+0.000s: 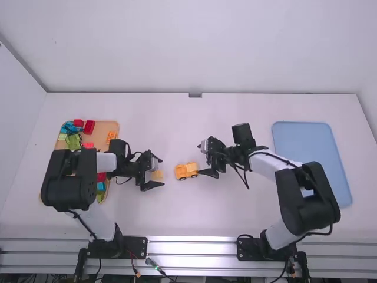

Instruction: Assemble lego blocks to make yellow taxi

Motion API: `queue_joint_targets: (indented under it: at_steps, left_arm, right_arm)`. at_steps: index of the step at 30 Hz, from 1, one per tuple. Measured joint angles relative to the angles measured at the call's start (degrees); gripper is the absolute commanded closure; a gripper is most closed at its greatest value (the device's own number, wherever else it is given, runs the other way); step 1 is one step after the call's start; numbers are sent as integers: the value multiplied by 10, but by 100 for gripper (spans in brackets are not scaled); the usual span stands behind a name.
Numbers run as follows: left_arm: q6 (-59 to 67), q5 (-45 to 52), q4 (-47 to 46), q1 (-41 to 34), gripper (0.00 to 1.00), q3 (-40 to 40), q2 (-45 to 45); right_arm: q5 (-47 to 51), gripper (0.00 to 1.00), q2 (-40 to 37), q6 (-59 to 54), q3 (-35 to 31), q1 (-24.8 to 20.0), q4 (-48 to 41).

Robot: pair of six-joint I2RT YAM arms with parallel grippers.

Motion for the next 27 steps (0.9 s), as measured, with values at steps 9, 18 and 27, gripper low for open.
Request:
queue_joint_targets:
  at_steps: [9, 18, 27]
  left_arm:
    - [32, -38, -24, 25, 12, 15, 10]
    - [47, -35, -18, 27, 16, 15, 29]
    - [49, -17, 10, 27, 28, 15, 59]
  right_arm:
    - [-40, 1, 83, -42, 0, -6, 56]
    - [-55, 1, 125, -43, 0, 4, 83]
    - [-60, 1, 125, -43, 0, 4, 86]
